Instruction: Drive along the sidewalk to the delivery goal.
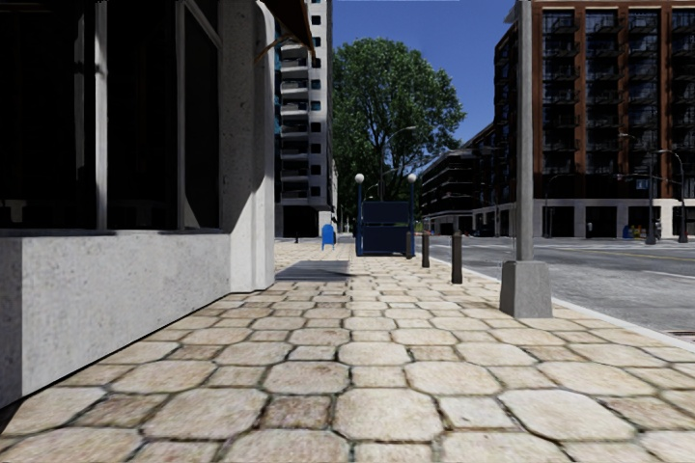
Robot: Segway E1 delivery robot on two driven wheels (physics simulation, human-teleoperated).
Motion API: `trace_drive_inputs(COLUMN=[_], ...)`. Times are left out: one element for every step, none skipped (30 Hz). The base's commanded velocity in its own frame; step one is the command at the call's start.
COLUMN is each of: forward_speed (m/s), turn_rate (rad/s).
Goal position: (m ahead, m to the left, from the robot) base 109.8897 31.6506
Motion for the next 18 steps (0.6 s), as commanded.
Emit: trace_drive_inputs(forward_speed=[2.0,2.0,2.0,2.0,2.0,2.0,2.0,2.0,2.0,2.0,2.0,2.0,2.0,2.0,2.0,2.0,2.0,2.0], turn_rate=[0.0,0.0,0.0,0.0,0.0,0.0,0.0,0.0,0.0,0.0,0.0,0.0,0.0,0.0,0.0,0.0,0.0,0.0])
